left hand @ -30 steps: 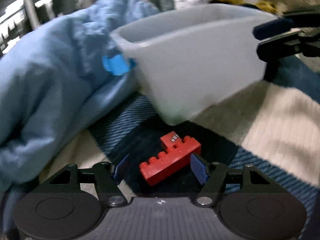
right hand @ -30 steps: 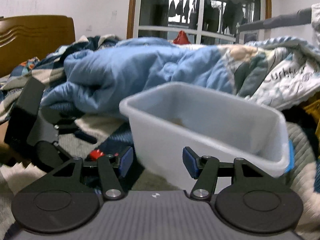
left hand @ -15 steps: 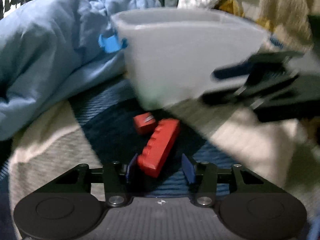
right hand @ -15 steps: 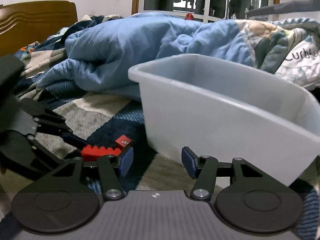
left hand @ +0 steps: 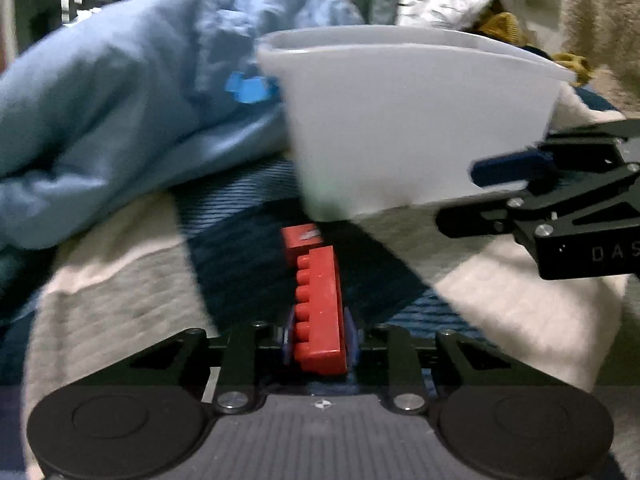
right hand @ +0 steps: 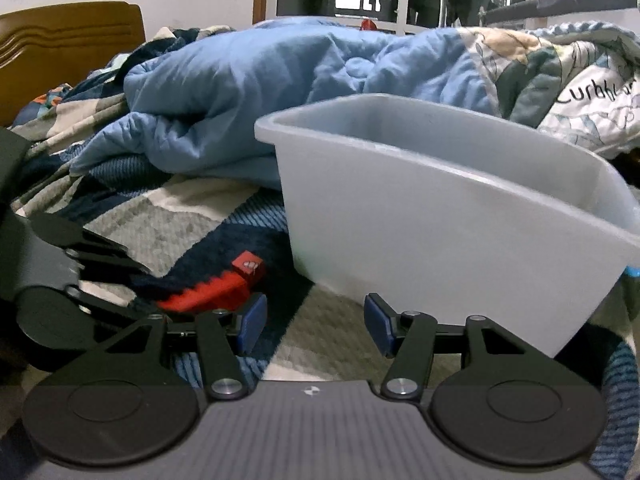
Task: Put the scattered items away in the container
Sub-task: 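Move the left tool to the red Lego brick and grasp it, then grasp the small red cube with the right tool while the left tool holds the red brick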
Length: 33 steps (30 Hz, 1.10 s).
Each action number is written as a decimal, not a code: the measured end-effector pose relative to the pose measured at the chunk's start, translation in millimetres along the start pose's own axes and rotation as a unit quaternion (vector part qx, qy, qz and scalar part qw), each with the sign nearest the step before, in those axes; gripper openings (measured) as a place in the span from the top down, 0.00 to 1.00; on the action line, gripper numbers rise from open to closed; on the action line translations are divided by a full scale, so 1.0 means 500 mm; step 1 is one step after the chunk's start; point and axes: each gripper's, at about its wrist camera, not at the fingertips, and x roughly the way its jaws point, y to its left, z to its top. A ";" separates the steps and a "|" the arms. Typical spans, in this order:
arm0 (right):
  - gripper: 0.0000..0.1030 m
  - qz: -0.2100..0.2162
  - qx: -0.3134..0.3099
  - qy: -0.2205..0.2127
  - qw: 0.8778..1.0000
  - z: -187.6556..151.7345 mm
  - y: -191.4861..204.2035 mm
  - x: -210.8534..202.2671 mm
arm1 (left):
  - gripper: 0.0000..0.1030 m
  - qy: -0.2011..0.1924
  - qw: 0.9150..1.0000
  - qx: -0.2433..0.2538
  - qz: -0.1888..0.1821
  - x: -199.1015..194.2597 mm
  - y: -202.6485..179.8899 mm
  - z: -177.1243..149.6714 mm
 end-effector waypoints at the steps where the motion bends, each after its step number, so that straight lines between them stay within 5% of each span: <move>1: 0.44 0.001 0.001 0.001 1.000 -0.002 0.003 0.003 | 0.73 -0.003 1.000 -0.006 0.009 -0.010 0.006 -0.004; 12: 0.48 0.045 -0.005 0.015 0.999 0.029 0.087 0.136 | 0.72 0.020 0.998 -0.045 0.050 -0.040 0.066 -0.023; 18: 0.72 0.041 0.000 0.043 0.998 0.031 0.090 0.192 | 0.72 0.020 0.997 -0.061 0.050 -0.032 0.072 -0.022; 33: 0.73 -0.050 0.000 0.030 0.998 -0.008 0.031 0.050 | 0.74 -0.019 0.998 -0.056 0.037 -0.081 -0.030 0.045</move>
